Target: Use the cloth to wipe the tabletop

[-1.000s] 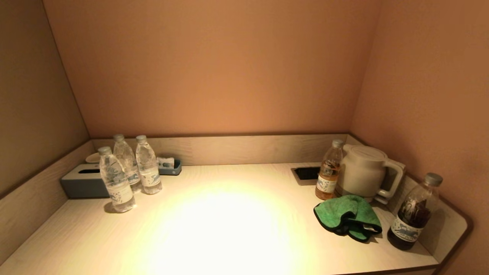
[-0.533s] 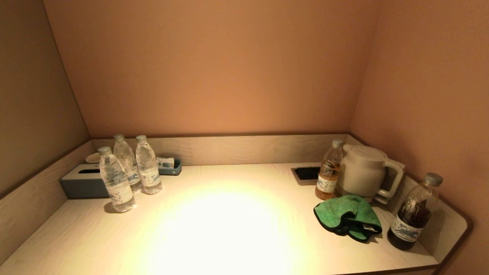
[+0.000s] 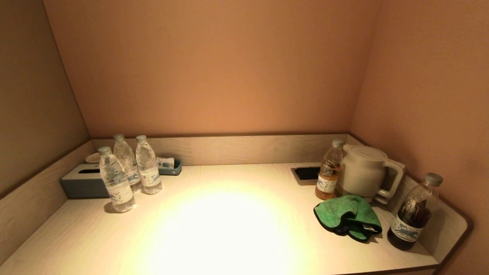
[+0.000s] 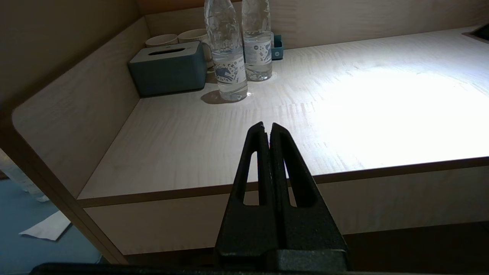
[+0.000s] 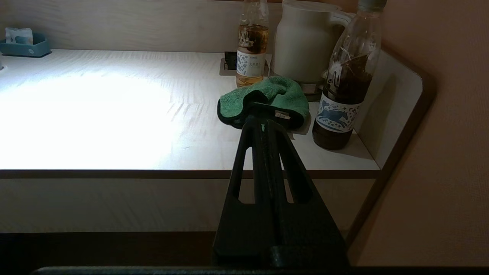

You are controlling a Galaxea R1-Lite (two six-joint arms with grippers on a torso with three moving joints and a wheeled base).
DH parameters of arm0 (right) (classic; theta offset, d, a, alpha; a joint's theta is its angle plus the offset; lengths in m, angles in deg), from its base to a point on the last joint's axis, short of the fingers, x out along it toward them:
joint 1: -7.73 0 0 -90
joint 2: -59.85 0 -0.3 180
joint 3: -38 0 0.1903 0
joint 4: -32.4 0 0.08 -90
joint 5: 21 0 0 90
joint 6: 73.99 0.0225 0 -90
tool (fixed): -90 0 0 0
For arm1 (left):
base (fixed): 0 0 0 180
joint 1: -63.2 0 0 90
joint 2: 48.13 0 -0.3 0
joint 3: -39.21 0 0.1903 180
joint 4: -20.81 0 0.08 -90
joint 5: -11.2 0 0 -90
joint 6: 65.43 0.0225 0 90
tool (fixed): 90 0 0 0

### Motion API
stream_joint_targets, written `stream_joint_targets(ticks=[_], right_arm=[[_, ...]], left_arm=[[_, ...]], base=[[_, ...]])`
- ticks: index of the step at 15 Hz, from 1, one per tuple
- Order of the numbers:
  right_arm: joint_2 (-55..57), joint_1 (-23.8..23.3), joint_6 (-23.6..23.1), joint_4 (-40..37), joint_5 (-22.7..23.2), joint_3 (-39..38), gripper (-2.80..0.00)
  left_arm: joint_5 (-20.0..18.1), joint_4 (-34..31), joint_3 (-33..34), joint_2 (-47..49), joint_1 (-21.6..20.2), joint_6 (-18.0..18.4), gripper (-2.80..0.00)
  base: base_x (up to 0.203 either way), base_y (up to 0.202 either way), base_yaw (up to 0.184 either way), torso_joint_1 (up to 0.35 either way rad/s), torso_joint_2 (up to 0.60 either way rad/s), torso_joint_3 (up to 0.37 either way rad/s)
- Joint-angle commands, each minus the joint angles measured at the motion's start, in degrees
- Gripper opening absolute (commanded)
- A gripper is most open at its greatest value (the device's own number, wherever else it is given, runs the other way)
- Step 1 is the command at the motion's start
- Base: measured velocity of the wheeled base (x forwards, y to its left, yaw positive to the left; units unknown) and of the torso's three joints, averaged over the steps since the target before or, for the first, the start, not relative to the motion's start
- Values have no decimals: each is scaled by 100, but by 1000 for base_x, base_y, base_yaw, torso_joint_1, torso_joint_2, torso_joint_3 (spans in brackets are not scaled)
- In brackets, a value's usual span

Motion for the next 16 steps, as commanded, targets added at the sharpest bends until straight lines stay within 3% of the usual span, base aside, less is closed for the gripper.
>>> stream_joint_targets(ticks=[1, 16], right_arm=[[-2, 0, -6, 0, 2, -1, -280], [-2, 0, -6, 0, 2, -1, -280]], left_arm=[[0, -2, 2, 4, -3, 1, -280], [0, -2, 1, 4, -4, 1, -280]], base=[[0, 0, 0, 0, 0, 0], [0, 0, 0, 0, 0, 0]])
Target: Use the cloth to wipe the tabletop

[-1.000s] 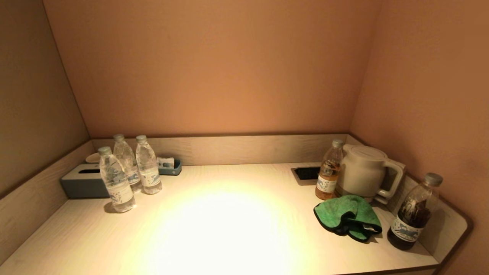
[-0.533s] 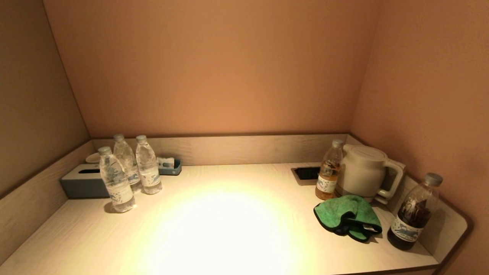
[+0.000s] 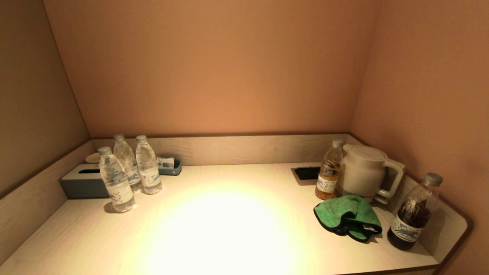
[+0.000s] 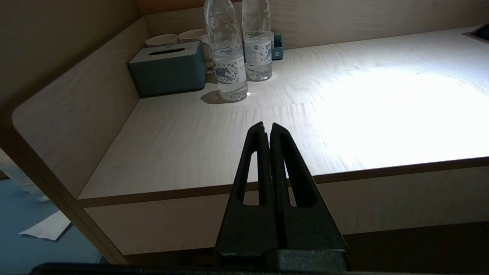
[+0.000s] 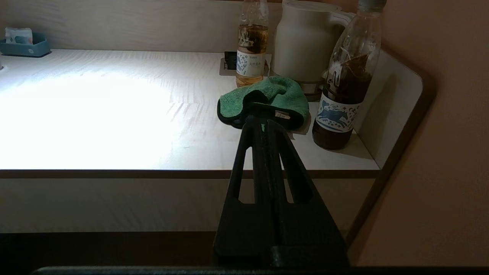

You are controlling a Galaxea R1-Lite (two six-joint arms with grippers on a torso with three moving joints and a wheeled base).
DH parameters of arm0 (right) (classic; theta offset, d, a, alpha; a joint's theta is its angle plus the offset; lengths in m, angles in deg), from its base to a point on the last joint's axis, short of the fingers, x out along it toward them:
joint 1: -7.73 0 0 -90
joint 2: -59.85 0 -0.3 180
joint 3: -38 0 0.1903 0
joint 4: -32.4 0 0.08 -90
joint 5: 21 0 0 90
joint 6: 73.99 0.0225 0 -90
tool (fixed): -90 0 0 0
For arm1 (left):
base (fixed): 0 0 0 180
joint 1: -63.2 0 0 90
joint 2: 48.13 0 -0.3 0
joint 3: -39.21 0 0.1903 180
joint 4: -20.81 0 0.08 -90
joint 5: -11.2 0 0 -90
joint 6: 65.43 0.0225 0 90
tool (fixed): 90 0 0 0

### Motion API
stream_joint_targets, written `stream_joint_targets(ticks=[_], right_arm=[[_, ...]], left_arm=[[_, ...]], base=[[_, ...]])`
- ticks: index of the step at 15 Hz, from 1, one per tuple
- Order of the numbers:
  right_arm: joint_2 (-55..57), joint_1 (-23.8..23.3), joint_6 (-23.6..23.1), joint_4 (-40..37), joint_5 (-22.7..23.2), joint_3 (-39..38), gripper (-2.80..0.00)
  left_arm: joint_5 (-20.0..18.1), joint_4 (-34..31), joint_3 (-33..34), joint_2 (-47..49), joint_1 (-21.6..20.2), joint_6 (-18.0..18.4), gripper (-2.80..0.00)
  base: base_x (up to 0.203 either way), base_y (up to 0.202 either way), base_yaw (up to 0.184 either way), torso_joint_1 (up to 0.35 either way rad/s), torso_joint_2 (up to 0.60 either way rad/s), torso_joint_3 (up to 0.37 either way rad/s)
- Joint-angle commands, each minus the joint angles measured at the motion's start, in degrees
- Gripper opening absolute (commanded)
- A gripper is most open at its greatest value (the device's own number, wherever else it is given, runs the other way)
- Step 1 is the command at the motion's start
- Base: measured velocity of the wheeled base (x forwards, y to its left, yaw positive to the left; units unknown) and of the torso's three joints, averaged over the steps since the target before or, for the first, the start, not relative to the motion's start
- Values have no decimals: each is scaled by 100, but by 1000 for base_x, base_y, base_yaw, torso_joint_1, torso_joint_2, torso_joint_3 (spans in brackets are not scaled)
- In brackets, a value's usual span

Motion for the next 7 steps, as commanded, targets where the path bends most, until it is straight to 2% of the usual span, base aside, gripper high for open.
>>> stream_joint_targets(ticks=[1, 7], right_arm=[[-2, 0, -6, 2, 2, -1, -280], [-2, 0, 29, 2, 2, -1, -280]], left_arm=[[0, 0, 1, 4, -4, 2, -280], [0, 0, 1, 4, -3, 2, -280]], base=[[0, 0, 0, 0, 0, 0], [0, 0, 0, 0, 0, 0]])
